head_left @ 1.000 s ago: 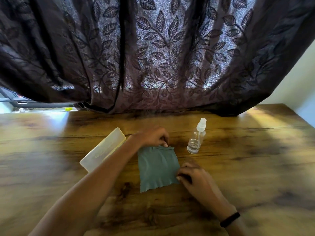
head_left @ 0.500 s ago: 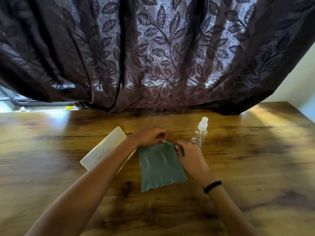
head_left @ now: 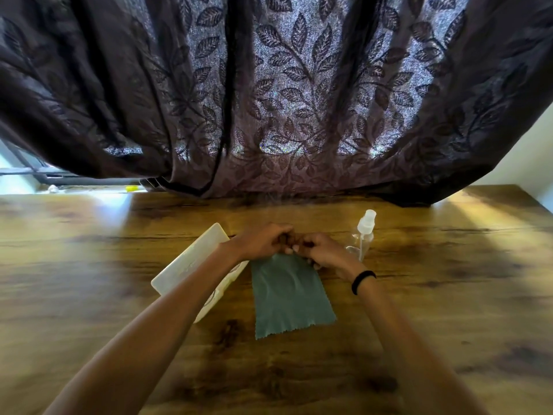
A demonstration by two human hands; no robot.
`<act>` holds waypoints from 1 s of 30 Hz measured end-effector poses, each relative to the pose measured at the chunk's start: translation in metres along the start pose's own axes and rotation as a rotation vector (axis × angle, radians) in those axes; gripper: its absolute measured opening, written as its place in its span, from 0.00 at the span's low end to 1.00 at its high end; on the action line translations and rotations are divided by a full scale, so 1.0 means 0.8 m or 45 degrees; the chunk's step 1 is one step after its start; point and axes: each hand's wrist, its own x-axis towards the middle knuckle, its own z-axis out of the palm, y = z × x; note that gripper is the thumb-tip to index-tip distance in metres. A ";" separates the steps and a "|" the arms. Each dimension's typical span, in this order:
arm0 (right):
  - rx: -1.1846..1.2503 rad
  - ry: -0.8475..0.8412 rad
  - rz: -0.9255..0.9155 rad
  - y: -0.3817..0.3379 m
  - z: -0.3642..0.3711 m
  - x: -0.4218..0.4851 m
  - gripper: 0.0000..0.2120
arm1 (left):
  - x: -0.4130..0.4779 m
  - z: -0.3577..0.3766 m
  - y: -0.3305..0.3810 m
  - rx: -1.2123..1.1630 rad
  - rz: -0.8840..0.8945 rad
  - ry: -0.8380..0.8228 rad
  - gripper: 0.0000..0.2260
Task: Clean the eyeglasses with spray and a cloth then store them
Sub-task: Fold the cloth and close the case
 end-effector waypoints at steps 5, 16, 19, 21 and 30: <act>0.029 0.109 -0.073 0.003 0.000 -0.003 0.02 | -0.012 -0.009 -0.006 0.045 -0.090 -0.075 0.18; -0.136 0.543 -0.328 0.016 0.015 -0.006 0.07 | -0.032 -0.027 -0.014 0.147 -0.143 -0.112 0.12; -0.223 0.637 -0.411 0.021 0.018 -0.010 0.08 | -0.037 -0.031 -0.015 0.189 -0.193 -0.091 0.11; -0.285 0.687 -0.476 0.021 0.018 -0.016 0.07 | -0.041 -0.035 -0.007 0.203 -0.224 -0.069 0.12; -0.423 0.684 -0.736 0.045 0.011 -0.067 0.04 | -0.103 -0.035 0.048 0.601 -0.024 0.087 0.09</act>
